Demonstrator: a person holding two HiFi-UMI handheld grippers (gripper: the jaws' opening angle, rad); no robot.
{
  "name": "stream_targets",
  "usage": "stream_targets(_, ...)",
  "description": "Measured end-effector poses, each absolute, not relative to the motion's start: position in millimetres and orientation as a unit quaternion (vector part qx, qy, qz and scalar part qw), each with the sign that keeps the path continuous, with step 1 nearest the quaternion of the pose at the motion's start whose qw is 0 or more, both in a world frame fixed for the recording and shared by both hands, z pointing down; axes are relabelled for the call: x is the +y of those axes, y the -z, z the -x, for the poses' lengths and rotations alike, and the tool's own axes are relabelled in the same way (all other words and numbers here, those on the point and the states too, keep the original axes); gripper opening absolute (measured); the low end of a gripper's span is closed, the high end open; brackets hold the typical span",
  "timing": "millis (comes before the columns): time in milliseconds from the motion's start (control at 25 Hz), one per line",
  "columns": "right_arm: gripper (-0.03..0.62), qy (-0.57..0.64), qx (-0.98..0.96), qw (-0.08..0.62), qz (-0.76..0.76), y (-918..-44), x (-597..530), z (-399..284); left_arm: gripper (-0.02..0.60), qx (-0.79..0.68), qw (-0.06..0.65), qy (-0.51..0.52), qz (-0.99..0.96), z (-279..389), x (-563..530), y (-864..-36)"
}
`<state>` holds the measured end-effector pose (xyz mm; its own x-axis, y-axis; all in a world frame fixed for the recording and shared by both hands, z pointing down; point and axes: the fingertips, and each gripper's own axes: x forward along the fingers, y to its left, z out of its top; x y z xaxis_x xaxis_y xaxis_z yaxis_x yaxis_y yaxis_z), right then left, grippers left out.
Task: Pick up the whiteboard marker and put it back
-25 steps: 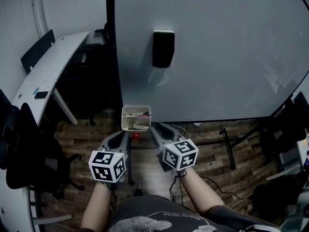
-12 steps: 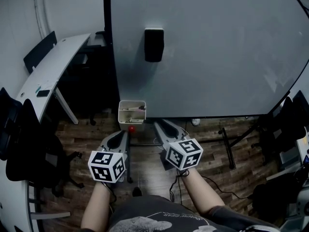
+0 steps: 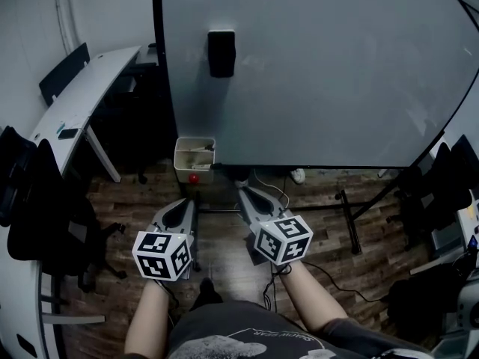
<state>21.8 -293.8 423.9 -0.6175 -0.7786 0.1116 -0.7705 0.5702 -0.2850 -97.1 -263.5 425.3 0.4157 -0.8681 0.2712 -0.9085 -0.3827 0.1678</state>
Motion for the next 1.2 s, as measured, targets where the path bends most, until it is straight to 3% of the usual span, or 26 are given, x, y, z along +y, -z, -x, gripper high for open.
stream_targets(640, 0.023, 0.146, 0.91, -0.006, 0.388, -425, -196, -47, 0.014, -0.556, 0.146, -0.07, -0.816, 61, -171, -424)
stream_targets(1200, 0.023, 0.175, 0.906, -0.018, 0.384, -445, -180, -56, 0.014, -0.541, 0.161, -0.072, -0.822, 42, -150, -434)
